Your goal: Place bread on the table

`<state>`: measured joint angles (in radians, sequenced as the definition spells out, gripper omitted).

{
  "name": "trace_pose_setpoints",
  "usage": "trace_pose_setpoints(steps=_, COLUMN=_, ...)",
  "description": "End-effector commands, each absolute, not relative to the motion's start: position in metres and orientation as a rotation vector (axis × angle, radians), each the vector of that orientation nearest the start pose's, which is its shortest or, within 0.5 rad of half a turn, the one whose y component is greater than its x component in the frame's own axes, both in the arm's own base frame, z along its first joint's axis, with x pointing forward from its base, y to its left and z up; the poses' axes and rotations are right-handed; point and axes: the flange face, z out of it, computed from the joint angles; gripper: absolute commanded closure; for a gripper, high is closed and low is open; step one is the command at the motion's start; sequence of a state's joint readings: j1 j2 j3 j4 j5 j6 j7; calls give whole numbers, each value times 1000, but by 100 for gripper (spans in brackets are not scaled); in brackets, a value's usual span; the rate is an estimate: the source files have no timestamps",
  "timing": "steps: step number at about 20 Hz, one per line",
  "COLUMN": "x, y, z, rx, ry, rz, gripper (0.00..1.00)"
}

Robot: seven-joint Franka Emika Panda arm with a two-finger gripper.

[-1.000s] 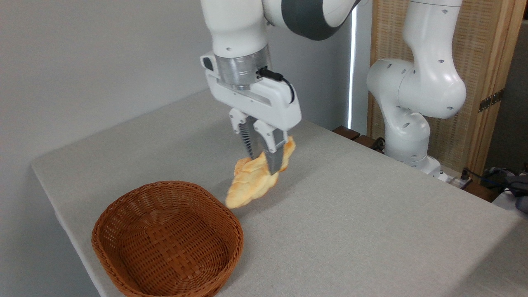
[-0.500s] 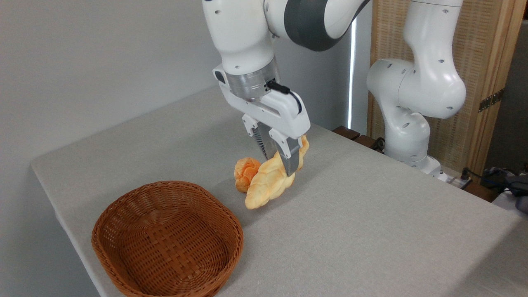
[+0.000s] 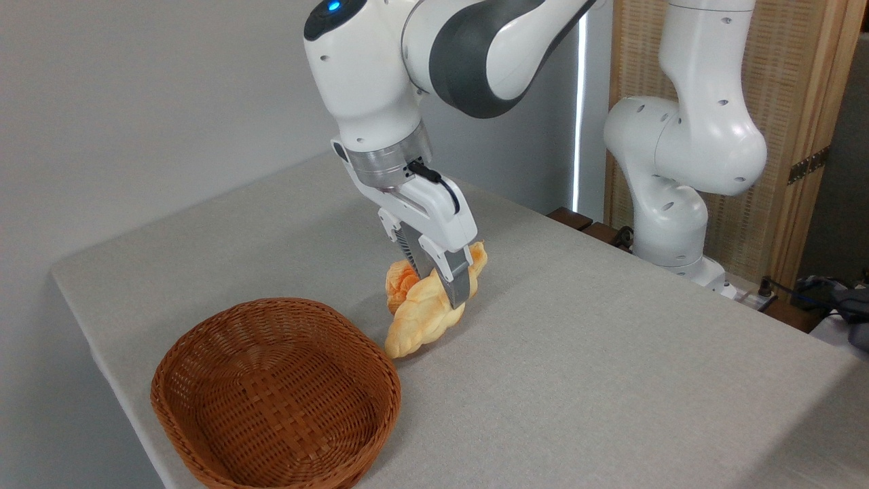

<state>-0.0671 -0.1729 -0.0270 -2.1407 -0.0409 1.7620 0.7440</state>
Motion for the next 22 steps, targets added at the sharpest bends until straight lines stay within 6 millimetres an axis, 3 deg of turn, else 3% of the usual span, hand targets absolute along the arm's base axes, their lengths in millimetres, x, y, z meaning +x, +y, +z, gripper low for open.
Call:
trace_pose_setpoints(steps=1, x=477, y=-48, z=469, rx=-2946, ry=1316, rz=254, gripper=0)
trace_pose_setpoints(steps=7, x=482, y=-48, z=475, rx=-2940, ry=1311, rz=199, gripper=0)
trace_pose_setpoints(steps=11, x=499, y=-41, z=500, rx=-2924, ry=1264, rz=2, gripper=0)
trace_pose_setpoints(steps=14, x=507, y=-38, z=507, rx=-2912, ry=1231, rz=-107, gripper=0)
trace_pose_setpoints(steps=20, x=513, y=-22, z=515, rx=-2915, ry=1178, rz=-190, gripper=0)
trace_pose_setpoints(steps=22, x=526, y=-11, z=522, rx=-2940, ry=1119, rz=-227, gripper=0)
